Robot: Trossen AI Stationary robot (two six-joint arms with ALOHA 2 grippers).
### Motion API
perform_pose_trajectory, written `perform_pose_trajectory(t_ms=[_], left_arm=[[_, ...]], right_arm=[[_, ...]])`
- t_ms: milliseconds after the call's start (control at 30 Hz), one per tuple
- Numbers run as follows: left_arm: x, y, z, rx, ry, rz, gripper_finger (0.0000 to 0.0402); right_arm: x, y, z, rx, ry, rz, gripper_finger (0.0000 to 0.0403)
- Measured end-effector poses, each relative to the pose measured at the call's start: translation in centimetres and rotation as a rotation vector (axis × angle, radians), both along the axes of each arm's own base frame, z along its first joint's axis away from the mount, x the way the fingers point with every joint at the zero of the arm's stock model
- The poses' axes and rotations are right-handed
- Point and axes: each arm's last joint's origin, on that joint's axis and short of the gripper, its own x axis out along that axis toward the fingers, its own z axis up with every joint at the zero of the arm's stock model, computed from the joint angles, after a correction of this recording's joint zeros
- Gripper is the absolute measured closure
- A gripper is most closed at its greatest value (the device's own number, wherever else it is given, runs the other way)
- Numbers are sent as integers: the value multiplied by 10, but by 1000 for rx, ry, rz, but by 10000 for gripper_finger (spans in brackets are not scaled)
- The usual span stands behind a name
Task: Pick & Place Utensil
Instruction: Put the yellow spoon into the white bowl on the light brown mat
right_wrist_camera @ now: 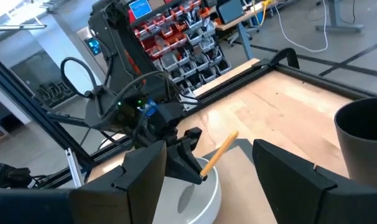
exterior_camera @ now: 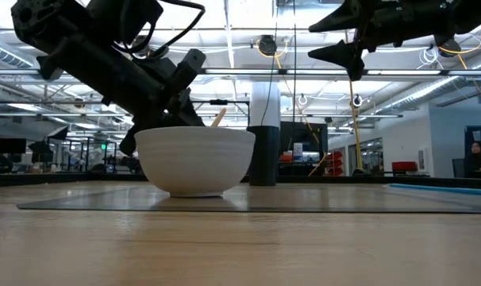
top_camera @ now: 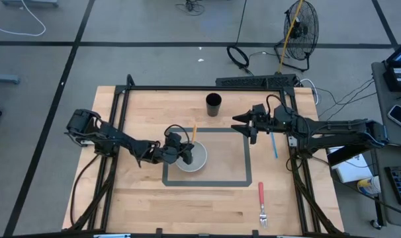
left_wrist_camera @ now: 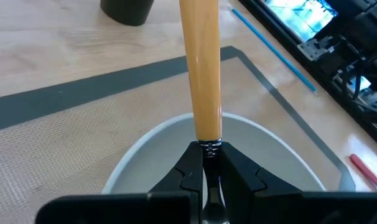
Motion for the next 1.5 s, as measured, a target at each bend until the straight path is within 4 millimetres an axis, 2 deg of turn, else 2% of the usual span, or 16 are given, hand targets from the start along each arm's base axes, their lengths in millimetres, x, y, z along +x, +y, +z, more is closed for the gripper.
perform_pose_trajectory(t_ms=[100, 267, 367, 933, 1233, 1500], left_arm=[[0, 2, 0, -9, -1, 6, 370], [1, 7, -1, -57, -1, 19, 320], [0, 8, -2, -69, 5, 23, 306], [3, 7, 3, -32, -27, -18, 345], [3, 7, 3, -13, -30, -2, 330], [-1, 9, 11, 27, -27, 26, 316]], right_arm=[[0, 0, 2, -8, -17, 0, 165], [0, 0, 2, -8, -14, 0, 165], [0, 0, 1, -8, -11, 1, 165], [0, 0, 1, -8, -13, 1, 165], [0, 0, 1, -7, -12, 1, 165], [0, 0, 1, -6, -8, 1, 165]])
